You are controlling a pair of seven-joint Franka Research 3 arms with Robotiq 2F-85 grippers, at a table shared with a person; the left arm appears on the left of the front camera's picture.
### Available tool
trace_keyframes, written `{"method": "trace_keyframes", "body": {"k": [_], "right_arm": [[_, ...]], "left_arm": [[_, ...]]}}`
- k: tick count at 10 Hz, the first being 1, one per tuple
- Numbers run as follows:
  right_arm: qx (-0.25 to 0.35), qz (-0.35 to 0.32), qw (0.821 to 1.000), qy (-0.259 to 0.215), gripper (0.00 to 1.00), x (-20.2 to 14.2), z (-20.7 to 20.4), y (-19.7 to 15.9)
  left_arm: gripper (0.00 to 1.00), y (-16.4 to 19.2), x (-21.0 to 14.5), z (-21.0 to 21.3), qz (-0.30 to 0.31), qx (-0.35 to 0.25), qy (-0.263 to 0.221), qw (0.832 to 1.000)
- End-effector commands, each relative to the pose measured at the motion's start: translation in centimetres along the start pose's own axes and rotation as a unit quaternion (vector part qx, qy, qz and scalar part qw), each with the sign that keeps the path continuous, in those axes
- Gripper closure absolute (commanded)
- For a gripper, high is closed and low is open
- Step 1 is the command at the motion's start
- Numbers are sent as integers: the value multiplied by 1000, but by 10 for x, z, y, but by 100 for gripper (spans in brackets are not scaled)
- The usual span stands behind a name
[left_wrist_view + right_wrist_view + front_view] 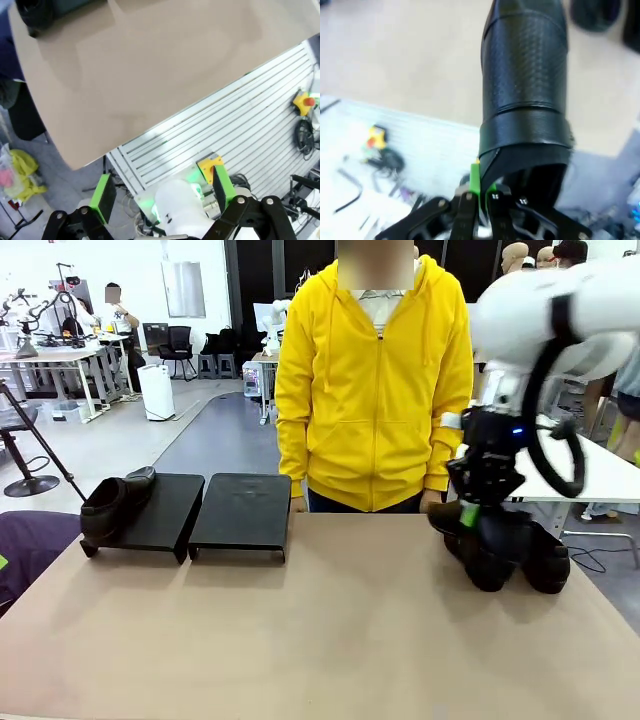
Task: Organize the shoes by placing them on the stand.
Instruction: Pick up one Shoe and place it in the middle of the table.
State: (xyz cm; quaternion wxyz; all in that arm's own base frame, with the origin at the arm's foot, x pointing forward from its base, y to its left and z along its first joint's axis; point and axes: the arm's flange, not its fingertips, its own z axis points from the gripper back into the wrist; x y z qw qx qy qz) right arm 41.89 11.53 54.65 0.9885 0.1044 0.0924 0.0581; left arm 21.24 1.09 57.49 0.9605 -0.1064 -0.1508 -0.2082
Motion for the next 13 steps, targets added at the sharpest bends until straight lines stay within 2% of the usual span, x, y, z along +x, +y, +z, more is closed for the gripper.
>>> {"method": "trace_keyframes", "body": {"k": [1, 2, 3, 4, 7, 9, 10, 13], "right_arm": [[16, 9, 1000, -20, 100, -57, -4, 1], [38, 43, 998, -7, 100, -58, -3, -7], [49, 63, 997, 19, 100, -32, 5, -27], [10, 14, 1000, -2, 100, -65, 2, 1], [19, 28, 999, 8, 100, -64, -3, -8], [-34, 19, 998, -54, 100, -88, -27, 78], [-60, 0, 996, -73, 100, -96, -54, 124], [-66, 42, 992, -95, 100, -67, -123, 217]], "left_arm": [[0, 2, -1, 2, 3, 3, 2, 1000], [0, 2, -1, 2, 3, 3, 2, 1000], [0, 2, -1, 2, 3, 3, 2, 1000], [0, 2, -1, 2, 3, 3, 2, 1000], [0, 2, -1, 2, 3, 3, 2, 1000], [0, 2, -1, 2, 3, 3, 2, 1000], [0, 2, -1, 2, 3, 3, 2, 1000], [0, 2, -1, 2, 3, 3, 2, 1000]]}}
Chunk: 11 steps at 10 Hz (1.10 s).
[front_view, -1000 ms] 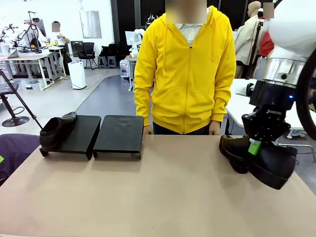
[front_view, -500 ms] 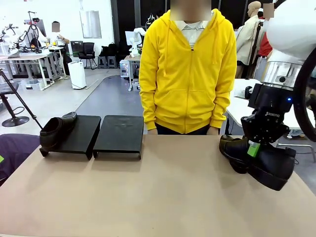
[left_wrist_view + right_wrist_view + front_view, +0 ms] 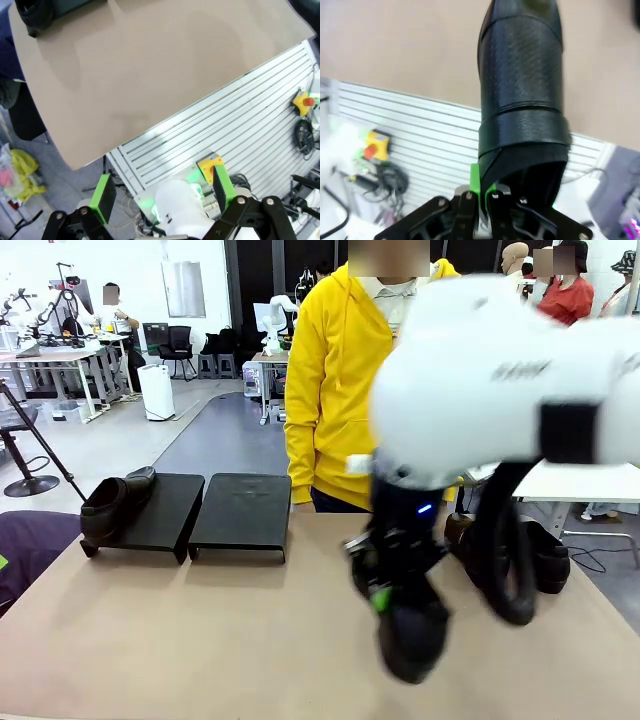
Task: Organize the shoes by placing them on the stand.
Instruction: Pick up one Shoe and place it in the middle of the table.
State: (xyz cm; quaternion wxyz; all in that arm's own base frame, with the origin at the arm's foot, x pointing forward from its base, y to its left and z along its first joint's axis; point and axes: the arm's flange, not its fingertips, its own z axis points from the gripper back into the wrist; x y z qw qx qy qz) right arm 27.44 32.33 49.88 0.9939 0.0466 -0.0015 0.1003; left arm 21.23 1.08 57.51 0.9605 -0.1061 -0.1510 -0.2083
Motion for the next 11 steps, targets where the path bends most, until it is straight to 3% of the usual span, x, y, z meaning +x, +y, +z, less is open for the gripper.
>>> {"method": "trace_keyframes", "body": {"k": [1, 4, 7, 11], "right_arm": [[-7, -9, 1000, -7, 100, 50, -29, 31], [-54, -53, 996, -40, 100, 81, -87, 84], [-72, -82, 994, -22, 100, 110, -124, 96], [-71, -91, 993, 7, 100, 118, -148, 99]], "left_arm": [[0, 2, -1, 2, 3, 3, 2, 1000], [0, 2, -1, 2, 3, 3, 2, 1000], [0, 2, -1, 2, 3, 3, 2, 1000], [0, 2, -1, 2, 3, 3, 2, 1000]]}}
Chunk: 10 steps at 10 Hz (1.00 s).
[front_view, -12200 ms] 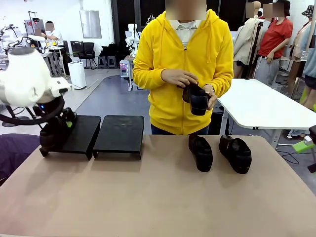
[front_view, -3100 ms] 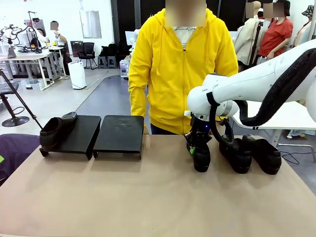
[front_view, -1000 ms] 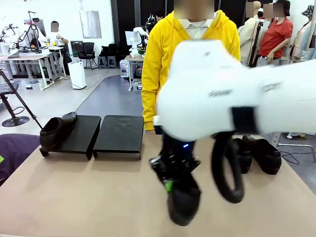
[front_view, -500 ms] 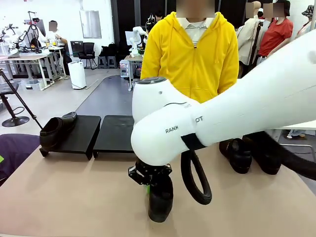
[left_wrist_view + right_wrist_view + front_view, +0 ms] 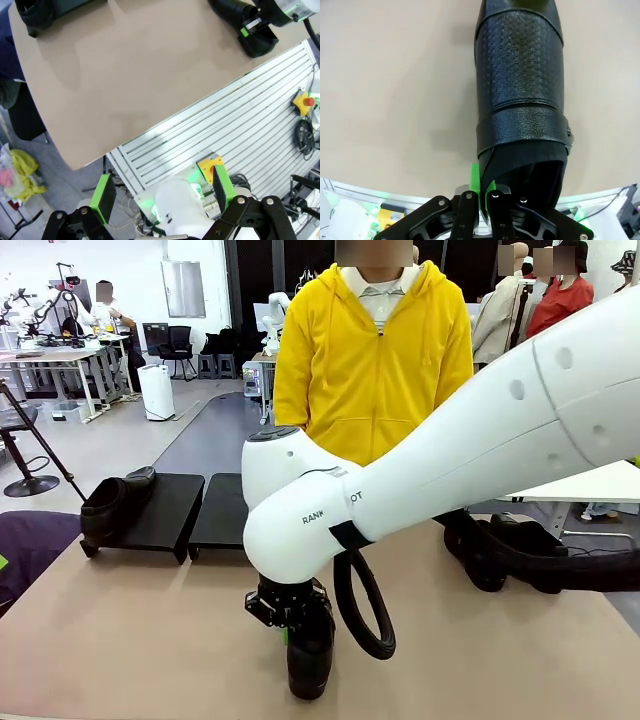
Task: Organize the shoes by placing them on the stand.
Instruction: Pick up one Shoe and place it in the middle of the table.
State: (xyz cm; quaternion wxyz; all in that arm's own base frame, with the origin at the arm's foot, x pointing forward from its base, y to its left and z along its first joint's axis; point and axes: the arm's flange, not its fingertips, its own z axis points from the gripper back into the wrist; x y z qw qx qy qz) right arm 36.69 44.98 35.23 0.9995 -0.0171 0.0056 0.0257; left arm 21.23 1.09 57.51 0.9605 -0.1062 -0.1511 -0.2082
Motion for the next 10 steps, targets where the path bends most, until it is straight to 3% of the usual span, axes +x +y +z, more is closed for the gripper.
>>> {"method": "trace_keyframes", "body": {"k": [1, 2, 3, 5, 7, 8, 10], "right_arm": [[-7, -11, 1000, 3, 100, 3, 11, 6], [-2, -4, 1000, 15, 56, 2, 12, 5], [4, -1, 1000, 15, 0, 1, 15, 2], [30, 17, 999, 15, 0, -3, 37, -10], [69, 30, 997, -7, 0, -21, 96, -54], [88, 55, 995, -5, 0, -39, 135, -103], [91, 119, 989, 6, 0, -67, 171, -207]], "left_arm": [[0, 2, -1, 2, 3, 3, 2, 1000], [0, 2, -1, 2, 3, 3, 2, 1000], [0, 2, -1, 2, 3, 3, 2, 1000], [0, 2, -1, 2, 3, 3, 2, 1000], [0, 2, -1, 2, 3, 3, 2, 1000], [0, 2, -1, 2, 3, 3, 2, 1000], [0, 2, -1, 2, 3, 3, 2, 1000]]}}
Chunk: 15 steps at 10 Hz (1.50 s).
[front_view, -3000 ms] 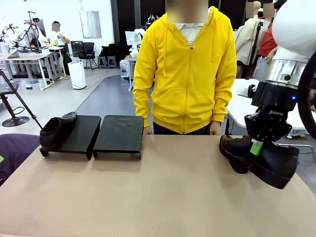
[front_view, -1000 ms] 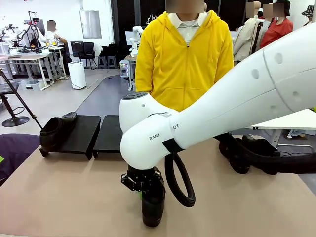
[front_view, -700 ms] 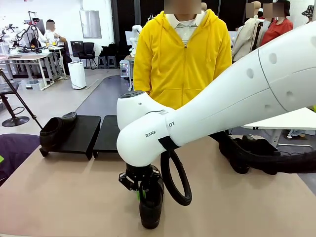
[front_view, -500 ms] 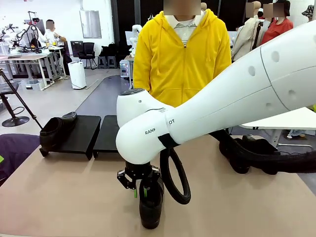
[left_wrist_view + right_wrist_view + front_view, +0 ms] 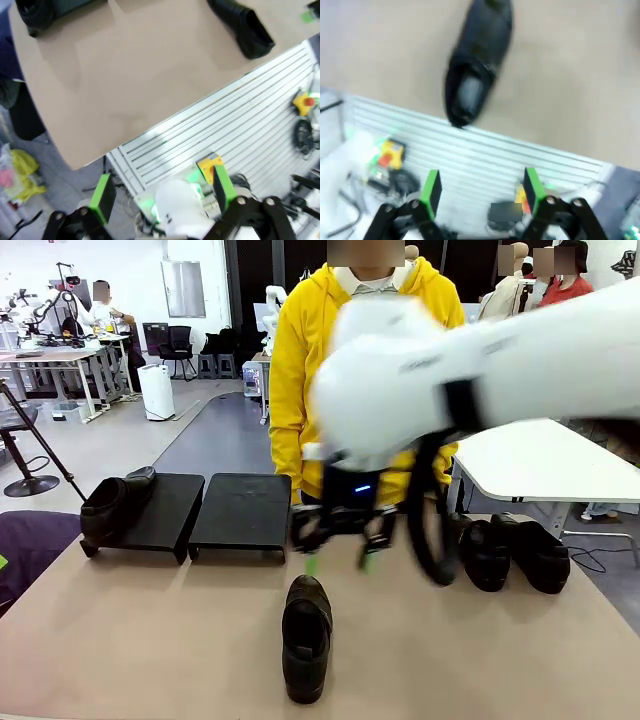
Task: Organize the shoes by placing them on the stand.
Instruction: Pick up one Shoe and place it in the middle of the table, then place the Shoe from the middle of the table onto the Shoes Stand.
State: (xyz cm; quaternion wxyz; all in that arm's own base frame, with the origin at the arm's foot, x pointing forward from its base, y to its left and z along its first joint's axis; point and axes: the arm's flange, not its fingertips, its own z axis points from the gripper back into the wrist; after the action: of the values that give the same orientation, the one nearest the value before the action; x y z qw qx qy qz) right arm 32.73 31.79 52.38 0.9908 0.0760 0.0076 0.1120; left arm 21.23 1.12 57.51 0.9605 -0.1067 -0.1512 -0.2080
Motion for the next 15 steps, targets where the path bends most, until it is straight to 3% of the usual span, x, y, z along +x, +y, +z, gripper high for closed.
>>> {"method": "trace_keyframes", "body": {"k": [1, 4, 6, 8, 9, 15], "right_arm": [[18, 58, 998, 10, 0, -47, 35, -114], [108, 109, 988, -15, 0, -100, 68, -237], [151, 15, 986, -63, 0, -141, 67, -294], [153, -23, 983, -104, 0, -165, 58, -298], [150, 21, 987, -60, 0, -145, 72, -304], [150, 21, 987, -60, 0, -145, 72, -304]], "left_arm": [[0, 2, -1, 2, 3, 4, 2, 1000], [0, 2, -1, 2, 3, 4, 2, 1000], [0, 2, -1, 2, 3, 4, 2, 1000], [0, 2, -1, 2, 3, 4, 2, 1000], [0, 2, -1, 2, 3, 4, 2, 1000], [0, 2, -1, 2, 3, 4, 2, 1000]]}}
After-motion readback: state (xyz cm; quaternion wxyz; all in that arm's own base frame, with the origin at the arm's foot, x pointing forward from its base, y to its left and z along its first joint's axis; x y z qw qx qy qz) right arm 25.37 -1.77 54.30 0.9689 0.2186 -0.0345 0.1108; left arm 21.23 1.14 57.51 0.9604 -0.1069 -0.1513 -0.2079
